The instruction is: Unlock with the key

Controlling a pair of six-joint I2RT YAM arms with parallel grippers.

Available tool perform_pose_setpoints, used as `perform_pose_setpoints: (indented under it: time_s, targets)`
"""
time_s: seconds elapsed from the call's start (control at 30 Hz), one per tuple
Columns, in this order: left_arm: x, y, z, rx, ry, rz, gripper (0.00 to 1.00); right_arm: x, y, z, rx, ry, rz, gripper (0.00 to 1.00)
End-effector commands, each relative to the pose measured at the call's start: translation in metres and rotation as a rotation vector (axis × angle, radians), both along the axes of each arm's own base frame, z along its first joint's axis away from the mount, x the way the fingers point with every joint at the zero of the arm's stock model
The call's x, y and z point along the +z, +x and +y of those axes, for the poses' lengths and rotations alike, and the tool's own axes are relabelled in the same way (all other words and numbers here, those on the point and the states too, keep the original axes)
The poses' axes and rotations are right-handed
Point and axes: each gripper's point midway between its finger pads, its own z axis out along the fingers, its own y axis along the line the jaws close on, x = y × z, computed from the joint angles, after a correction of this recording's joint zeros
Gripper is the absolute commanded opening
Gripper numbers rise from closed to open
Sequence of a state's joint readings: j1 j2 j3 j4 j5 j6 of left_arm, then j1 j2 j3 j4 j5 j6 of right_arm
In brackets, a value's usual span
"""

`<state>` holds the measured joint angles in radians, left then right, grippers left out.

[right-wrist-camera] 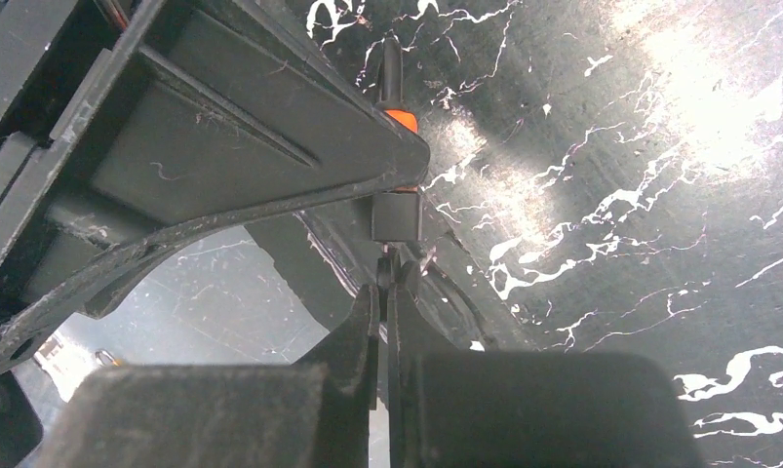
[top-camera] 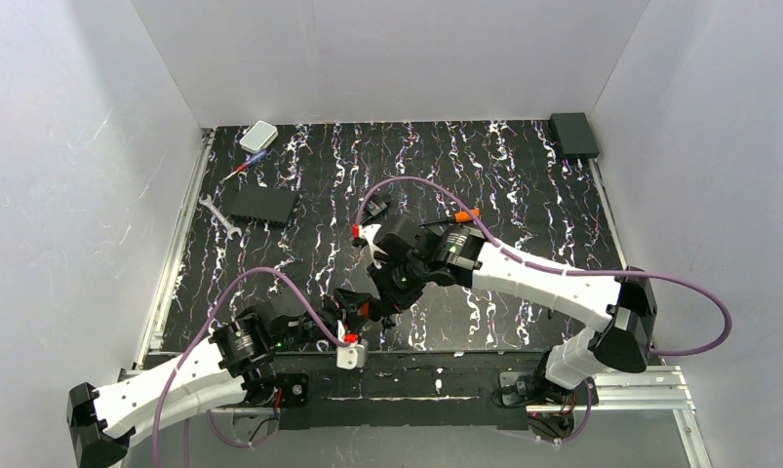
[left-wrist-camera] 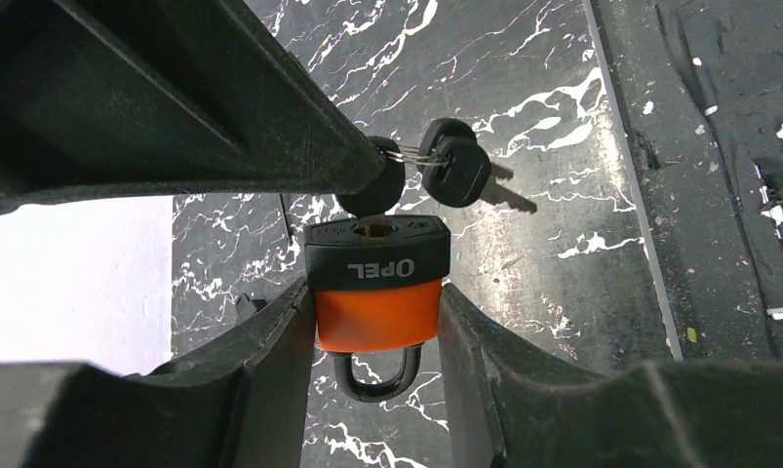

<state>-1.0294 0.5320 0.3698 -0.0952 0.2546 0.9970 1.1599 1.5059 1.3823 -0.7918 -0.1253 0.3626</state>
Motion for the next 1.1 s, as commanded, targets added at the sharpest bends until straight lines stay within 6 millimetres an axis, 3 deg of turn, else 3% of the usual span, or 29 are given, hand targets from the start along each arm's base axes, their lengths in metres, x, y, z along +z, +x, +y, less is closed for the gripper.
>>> perform_pose_setpoints:
  time_s: [0.0, 0.43, 1.07]
  targets:
    - [0.071, -0.02, -0.026, -0.152, -0.215, -0.057, 0.0, 0.047, 0.027, 0.046, -0.057, 0.254, -0.12, 0.01]
    - [0.068, -0.005, -0.019, -0.082, -0.192, -0.124, 0.0, 0.054, 0.031, 0.051, -0.262, 0.474, 0.126, 0.01]
    - [0.08, 0.0, -0.015, -0.04, -0.238, -0.152, 0.0, 0.041, 0.047, 0.033, -0.437, 0.591, 0.273, 0.01]
